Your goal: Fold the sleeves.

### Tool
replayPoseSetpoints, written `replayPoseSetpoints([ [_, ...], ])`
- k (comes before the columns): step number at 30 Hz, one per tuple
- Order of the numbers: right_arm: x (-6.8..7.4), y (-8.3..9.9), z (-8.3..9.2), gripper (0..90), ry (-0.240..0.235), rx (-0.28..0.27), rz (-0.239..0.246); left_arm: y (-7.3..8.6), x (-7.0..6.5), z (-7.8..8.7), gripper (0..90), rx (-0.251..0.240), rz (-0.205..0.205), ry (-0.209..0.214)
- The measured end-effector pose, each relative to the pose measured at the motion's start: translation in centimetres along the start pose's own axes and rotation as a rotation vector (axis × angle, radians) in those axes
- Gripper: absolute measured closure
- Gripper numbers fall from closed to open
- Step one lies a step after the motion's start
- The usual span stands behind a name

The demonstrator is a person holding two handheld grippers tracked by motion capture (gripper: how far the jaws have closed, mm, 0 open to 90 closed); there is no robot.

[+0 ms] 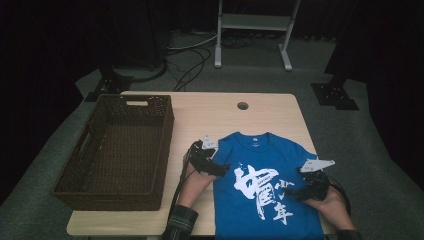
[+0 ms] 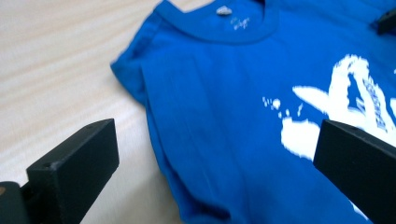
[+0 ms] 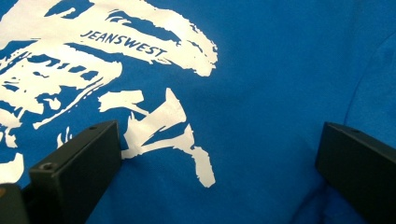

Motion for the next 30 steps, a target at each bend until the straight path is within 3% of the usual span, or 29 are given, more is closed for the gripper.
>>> replayPoseSetpoints([
  [14, 0.0, 0.0, 0.0, 0.0, 0.0, 0.0, -0.001, 1.7, -1.6, 0.0, 0.1, 0.051, 0.002, 0.022],
  [30, 0.0, 0.0, 0.0, 0.0, 0.0, 0.0, 0.0, 0.6, -3.2, 0.1, 0.1, 0.005, -0.025, 0.056],
])
Point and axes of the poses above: each handheld gripper's, and its own axes: z roughly backward along the jaws, y roughly out of its underside, x roughly to its left, the point moved 1 cm from there along -z, roughly forward along the jaws, and after that the axes turned 12 degrees about -z, right-handed, at the moved point
